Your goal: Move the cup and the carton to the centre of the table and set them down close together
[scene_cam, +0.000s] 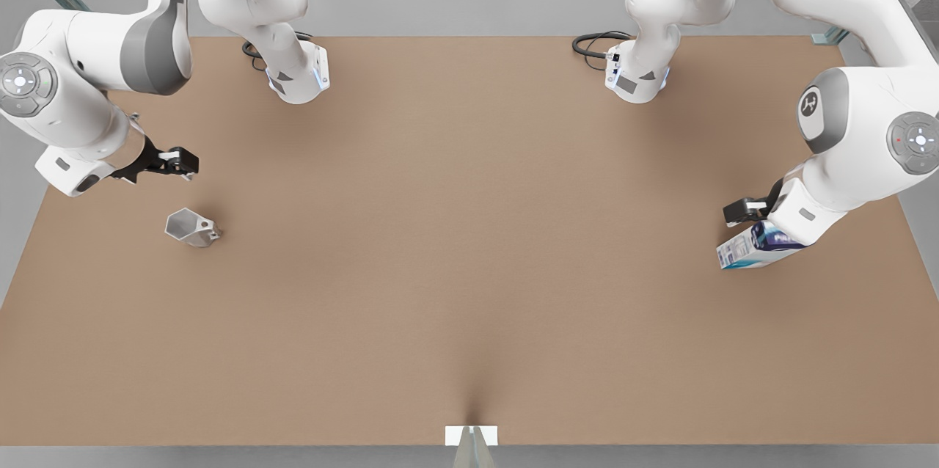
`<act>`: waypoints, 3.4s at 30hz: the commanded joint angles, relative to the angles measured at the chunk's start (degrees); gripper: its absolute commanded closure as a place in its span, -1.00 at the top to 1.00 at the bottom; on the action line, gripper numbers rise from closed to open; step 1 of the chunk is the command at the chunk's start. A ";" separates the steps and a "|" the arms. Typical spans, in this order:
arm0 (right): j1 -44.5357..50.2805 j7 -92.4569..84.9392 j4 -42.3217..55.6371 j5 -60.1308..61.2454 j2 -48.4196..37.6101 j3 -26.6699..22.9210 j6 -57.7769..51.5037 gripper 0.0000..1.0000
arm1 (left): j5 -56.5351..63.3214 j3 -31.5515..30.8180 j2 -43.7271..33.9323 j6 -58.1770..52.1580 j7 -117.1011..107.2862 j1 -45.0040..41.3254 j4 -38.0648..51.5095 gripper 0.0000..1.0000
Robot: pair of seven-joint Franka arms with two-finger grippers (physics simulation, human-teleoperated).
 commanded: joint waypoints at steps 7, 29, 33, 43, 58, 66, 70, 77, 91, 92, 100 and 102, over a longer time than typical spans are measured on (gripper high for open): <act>-6.62 0.15 -0.17 0.26 12.55 0.00 0.26 1.00 | -0.06 0.00 0.00 -0.09 0.09 0.01 0.18 1.00; -43.19 -4.07 -25.84 -9.58 16.68 20.30 30.23 1.00 | -0.94 -0.09 2.37 0.00 0.26 -0.96 2.11 1.00; -42.57 -7.58 -25.14 -9.67 17.47 20.30 31.20 1.00 | -0.94 -0.09 2.54 0.00 0.26 -1.05 2.11 1.00; -42.75 -7.32 -24.43 -9.76 20.81 20.30 31.90 1.00 | -0.85 -0.09 3.25 0.00 0.26 -1.22 2.11 1.00; -43.01 -6.88 -23.82 -8.09 24.77 20.30 32.26 -0.42 | -0.85 -0.09 3.07 -0.18 0.26 -1.22 2.11 1.00; -43.27 -6.79 -23.64 -8.17 25.65 20.30 32.52 -0.57 | -0.85 -0.09 3.42 -0.09 0.18 -1.31 2.11 1.00; -43.54 -6.70 -22.59 -8.17 25.47 21.45 32.08 -0.57 | -0.85 -0.09 3.60 -0.09 0.26 -1.31 2.11 1.00; -43.54 -6.62 -21.80 -8.17 25.21 23.64 31.47 -0.57 | -0.85 -0.09 3.60 0.00 0.18 -1.40 2.11 1.00; 27.48 2.52 29.88 44.12 51.84 -14.32 32.61 -0.52 | -0.59 0.09 3.25 -0.09 0.00 -1.58 2.20 1.00; 28.53 3.75 30.76 44.47 52.80 -14.94 34.01 -0.52 | -0.33 0.88 3.16 -0.09 0.00 -0.61 2.20 1.00; 30.90 7.97 35.16 46.05 57.73 -16.26 39.02 0.43 | 3.89 0.18 4.65 7.03 74.16 9.85 4.75 1.00; 30.99 9.03 36.04 46.05 59.04 -16.26 39.64 0.53 | 1.34 0.09 3.86 6.24 94.38 9.85 4.23 0.99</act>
